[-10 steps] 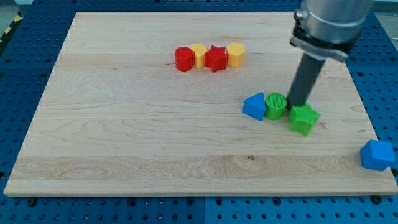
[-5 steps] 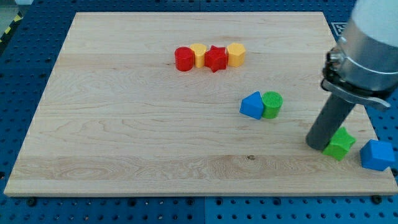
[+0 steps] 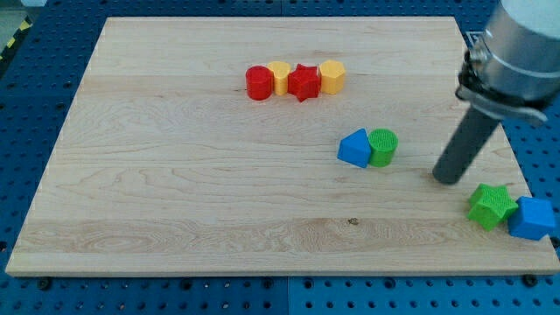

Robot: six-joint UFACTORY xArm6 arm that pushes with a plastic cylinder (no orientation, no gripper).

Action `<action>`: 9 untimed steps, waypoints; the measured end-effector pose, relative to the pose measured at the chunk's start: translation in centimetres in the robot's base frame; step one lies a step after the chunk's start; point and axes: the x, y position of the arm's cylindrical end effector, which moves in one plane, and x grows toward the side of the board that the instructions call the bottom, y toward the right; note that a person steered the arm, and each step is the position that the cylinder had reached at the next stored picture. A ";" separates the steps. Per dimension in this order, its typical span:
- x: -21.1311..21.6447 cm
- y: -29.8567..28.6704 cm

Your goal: Slide both the green blocks to the top left side of the blue cube

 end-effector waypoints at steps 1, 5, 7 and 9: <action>-5.3 -0.4; 5.5 -6.7; 3.9 -12.0; 10.7 -9.1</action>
